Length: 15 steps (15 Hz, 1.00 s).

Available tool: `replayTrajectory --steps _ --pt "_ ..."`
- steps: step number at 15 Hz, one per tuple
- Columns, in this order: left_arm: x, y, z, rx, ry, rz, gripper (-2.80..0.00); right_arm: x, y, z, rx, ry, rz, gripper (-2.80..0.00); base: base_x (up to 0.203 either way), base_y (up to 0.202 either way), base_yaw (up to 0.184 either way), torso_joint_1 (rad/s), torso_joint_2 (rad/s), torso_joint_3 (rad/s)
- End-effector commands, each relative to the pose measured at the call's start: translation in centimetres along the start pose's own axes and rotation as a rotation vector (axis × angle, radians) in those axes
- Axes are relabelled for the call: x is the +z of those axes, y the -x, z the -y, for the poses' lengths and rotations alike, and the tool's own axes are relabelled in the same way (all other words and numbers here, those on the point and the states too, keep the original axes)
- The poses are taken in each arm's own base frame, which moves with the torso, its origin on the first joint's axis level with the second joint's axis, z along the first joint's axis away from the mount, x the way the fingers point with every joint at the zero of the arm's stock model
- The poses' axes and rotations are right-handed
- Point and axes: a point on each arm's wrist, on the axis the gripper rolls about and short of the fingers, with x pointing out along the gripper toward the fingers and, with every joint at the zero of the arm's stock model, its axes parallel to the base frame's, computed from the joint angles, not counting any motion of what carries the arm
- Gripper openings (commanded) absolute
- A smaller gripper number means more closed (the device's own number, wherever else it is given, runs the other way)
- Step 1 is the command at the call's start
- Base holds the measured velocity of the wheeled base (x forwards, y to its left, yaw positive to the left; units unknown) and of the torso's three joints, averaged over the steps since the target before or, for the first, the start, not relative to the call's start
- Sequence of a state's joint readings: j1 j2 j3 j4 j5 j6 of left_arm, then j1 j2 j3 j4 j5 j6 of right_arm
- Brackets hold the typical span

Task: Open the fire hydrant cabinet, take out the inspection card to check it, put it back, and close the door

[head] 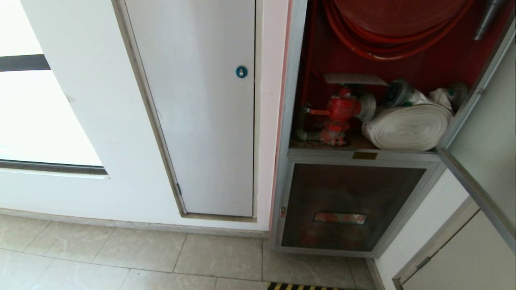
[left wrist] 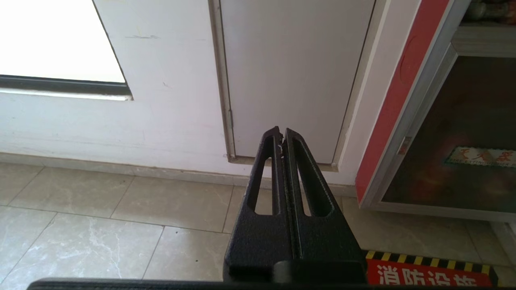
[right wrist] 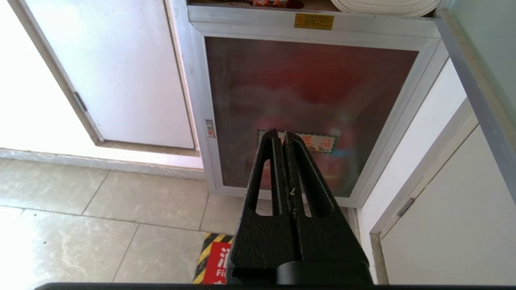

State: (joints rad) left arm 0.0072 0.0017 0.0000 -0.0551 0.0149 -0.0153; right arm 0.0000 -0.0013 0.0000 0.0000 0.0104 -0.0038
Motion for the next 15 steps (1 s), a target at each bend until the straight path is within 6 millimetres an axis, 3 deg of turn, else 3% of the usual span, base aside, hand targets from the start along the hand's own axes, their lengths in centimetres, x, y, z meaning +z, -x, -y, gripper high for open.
replayTrajectory --steps 1,15 --pt "-0.52 -0.11 -0.01 0.001 0.001 -0.018 -2.80 0.00 -0.01 0.00 0.000 0.001 -0.001 -2.80 0.000 0.000 0.000 0.000 0.00 0.000" --pt "-0.52 -0.11 -0.01 0.001 0.001 -0.018 -2.80 0.00 -0.01 0.01 -0.003 -0.021 -0.001 -2.80 0.000 0.000 0.000 0.000 0.00 0.000"
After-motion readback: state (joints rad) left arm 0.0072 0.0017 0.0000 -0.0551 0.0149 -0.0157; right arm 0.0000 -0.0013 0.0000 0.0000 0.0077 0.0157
